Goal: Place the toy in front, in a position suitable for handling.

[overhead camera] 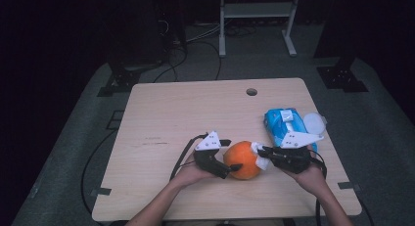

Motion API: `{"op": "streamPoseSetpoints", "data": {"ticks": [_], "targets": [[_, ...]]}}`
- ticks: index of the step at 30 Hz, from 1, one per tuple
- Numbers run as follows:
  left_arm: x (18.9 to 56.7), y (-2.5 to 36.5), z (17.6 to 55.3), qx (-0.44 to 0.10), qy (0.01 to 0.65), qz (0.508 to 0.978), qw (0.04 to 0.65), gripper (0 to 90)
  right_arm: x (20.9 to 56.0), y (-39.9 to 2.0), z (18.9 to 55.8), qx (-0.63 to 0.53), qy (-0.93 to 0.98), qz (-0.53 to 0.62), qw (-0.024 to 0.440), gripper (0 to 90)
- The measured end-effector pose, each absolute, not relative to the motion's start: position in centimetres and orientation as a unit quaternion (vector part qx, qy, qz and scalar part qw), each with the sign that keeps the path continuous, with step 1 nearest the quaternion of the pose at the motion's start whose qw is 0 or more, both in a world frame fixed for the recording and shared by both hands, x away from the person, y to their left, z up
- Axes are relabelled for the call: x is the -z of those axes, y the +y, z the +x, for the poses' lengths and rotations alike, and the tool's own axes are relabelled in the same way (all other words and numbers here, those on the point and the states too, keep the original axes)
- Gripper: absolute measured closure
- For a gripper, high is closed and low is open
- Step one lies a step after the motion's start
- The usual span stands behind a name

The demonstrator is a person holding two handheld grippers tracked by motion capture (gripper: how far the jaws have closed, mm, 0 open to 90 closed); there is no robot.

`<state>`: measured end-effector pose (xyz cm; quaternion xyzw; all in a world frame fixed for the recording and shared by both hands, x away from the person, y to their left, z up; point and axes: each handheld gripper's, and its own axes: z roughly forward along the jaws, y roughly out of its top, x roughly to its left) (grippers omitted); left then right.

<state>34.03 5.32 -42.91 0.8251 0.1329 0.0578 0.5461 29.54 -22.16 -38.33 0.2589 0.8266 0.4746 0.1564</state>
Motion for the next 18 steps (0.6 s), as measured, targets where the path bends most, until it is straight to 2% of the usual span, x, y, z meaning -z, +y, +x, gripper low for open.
{"op": "streamPoseSetpoints", "data": {"ticks": [2, 4, 5, 6, 9, 11, 14, 18], "targets": [[43.6, 4.6, 34.7, -0.031, 0.134, 0.834, 0.535, 4.3, 38.4, -22.1, 29.8, -0.475, 0.827, 0.259, 0.155, 83.0], [44.1, 4.1, 34.8, -0.016, 0.136, 0.834, 0.535, 5.8, 38.7, -22.2, 30.0, -0.475, 0.826, 0.264, 0.151, 82.9], [44.1, 4.1, 34.8, -0.016, 0.136, 0.834, 0.535, 9.8, 38.8, -22.2, 30.1, -0.473, 0.825, 0.269, 0.151, 82.8], [44.1, 4.0, 34.3, -0.031, 0.135, 0.831, 0.539, 19.1, 39.0, -22.3, 30.2, -0.472, 0.825, 0.272, 0.152, 82.8], [43.1, 4.1, 33.9, -0.04, 0.15, 0.825, 0.543, 31.4, 38.8, -22.8, 30.3, -0.482, 0.817, 0.278, 0.153, 82.9], [42.2, 4.2, 33.3, -0.054, 0.151, 0.823, 0.545, 33.5, 38.3, -22.9, 30.2, -0.488, 0.812, 0.278, 0.159, 82.9], [41.0, 4.6, 32.7, -0.045, 0.162, 0.825, 0.539, 33.7, 37.7, -22.9, 29.9, -0.502, 0.806, 0.271, 0.161, 83.0], [41.0, 5.3, 32.1, -0.045, 0.183, 0.832, 0.522, 33.2, 37.7, -22.0, 29.6, -0.503, 0.809, 0.262, 0.154, 83.2]]}}
